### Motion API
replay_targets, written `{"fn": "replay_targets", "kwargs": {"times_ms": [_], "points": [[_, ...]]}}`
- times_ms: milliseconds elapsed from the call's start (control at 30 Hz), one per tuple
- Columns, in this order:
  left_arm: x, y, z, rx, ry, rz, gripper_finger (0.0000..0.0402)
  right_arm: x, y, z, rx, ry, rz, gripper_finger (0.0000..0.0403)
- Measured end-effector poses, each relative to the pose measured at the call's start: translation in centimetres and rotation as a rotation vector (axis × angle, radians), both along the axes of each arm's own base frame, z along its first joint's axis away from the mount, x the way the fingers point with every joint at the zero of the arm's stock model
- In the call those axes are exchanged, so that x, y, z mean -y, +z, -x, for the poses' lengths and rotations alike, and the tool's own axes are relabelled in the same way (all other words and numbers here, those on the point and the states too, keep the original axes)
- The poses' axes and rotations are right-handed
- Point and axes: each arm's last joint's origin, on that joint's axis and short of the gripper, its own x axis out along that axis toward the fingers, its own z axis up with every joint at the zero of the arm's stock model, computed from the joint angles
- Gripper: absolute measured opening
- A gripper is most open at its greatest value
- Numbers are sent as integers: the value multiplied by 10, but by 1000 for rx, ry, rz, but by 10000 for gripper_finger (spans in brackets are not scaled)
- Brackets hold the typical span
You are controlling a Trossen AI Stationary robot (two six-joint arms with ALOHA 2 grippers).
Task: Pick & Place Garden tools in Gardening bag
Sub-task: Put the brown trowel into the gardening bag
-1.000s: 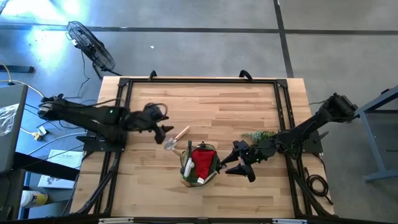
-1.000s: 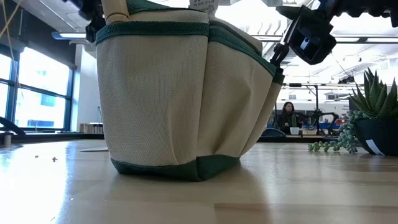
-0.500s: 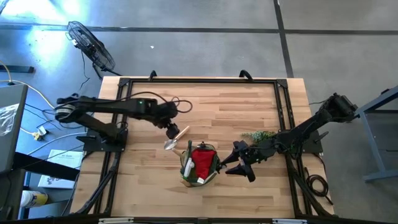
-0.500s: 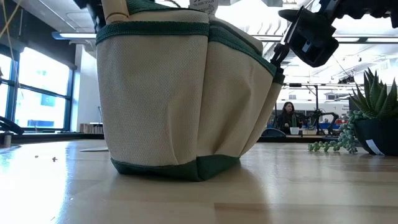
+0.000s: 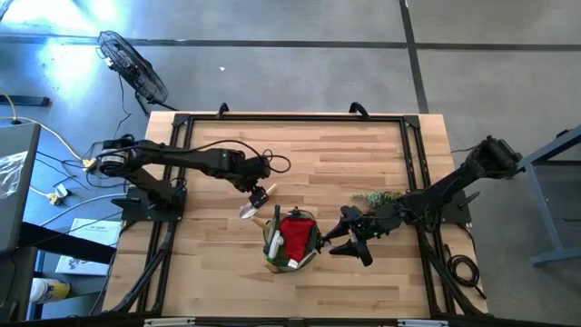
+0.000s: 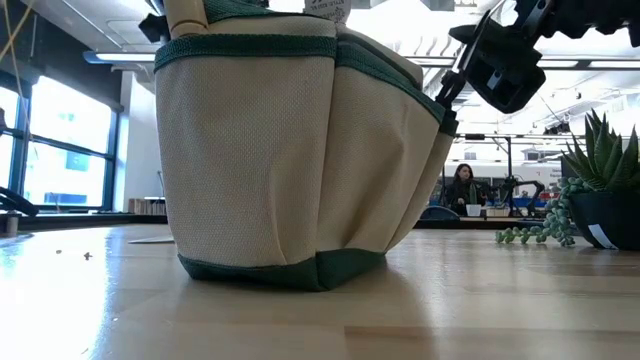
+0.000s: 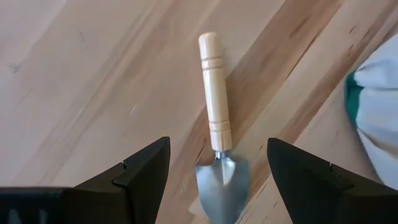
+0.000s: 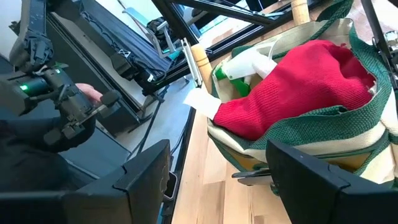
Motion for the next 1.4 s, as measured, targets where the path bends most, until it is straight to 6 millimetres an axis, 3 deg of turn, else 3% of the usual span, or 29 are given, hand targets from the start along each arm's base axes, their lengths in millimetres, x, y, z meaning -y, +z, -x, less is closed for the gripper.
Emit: {"fn": "replay_targets", "kwargs": {"times_ms": [267,933,1400], "points": [[0,-8,-6,-3,15,30,260,-2,-2,1,-13,21,22,256],[1,-7,-9,30,59,48,260,-10,-5,7,-28,65,70,256],[18,-21,-14,-34,-77,15,260,-8,-2,5,-3,-10,45,256]]}}
